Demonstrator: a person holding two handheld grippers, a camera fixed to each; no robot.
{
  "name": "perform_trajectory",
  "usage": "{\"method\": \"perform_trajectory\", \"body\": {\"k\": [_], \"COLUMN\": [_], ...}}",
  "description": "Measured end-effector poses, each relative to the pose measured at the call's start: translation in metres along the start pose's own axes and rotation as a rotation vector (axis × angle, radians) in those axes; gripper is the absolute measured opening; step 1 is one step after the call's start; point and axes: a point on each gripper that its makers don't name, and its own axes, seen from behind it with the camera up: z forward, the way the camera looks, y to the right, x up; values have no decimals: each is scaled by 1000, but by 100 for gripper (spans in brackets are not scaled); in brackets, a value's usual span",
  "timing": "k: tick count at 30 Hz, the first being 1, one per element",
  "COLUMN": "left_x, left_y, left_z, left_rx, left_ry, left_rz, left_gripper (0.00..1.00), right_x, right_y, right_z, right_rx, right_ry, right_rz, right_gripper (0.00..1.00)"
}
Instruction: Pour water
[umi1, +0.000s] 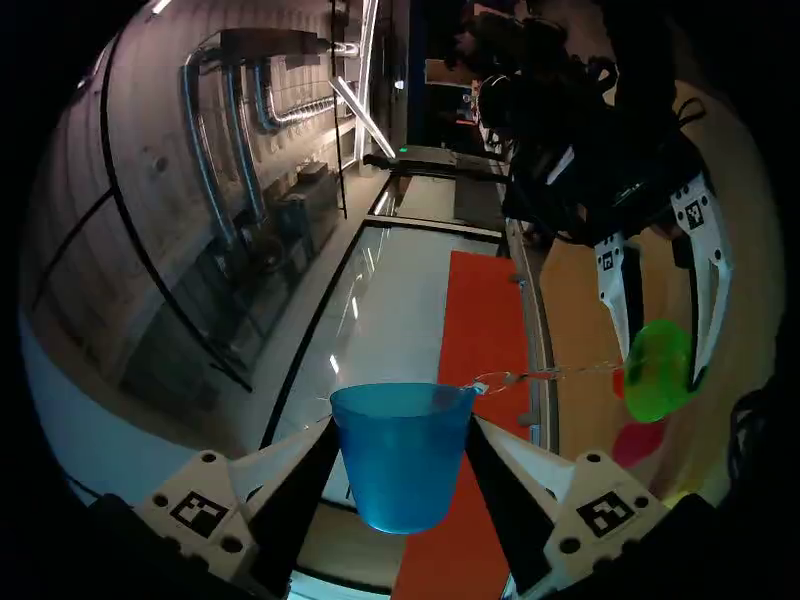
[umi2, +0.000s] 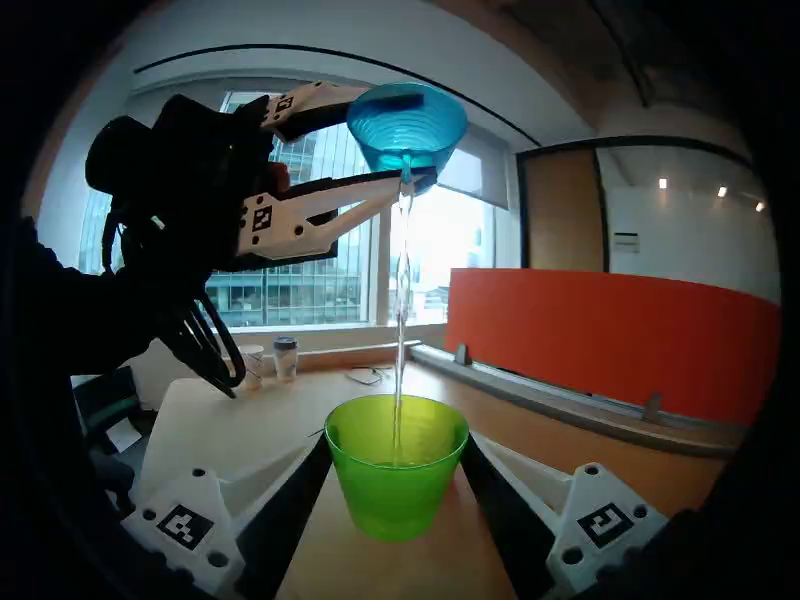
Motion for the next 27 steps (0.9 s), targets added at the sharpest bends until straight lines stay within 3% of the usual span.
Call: {"method": "perform_trajectory", "body": {"k": [27], "left_x": [4], "left_y": [3], "left_z": [3], "left_rx": [-7], "left_ry": [1], "left_rz": [131], "left_gripper": [85], "right_x": [1], "right_y": [3], "right_z": [-1], "right_rx": [-6], "right_ry": [7], "right_rz": [2], "right_gripper": [90]}}
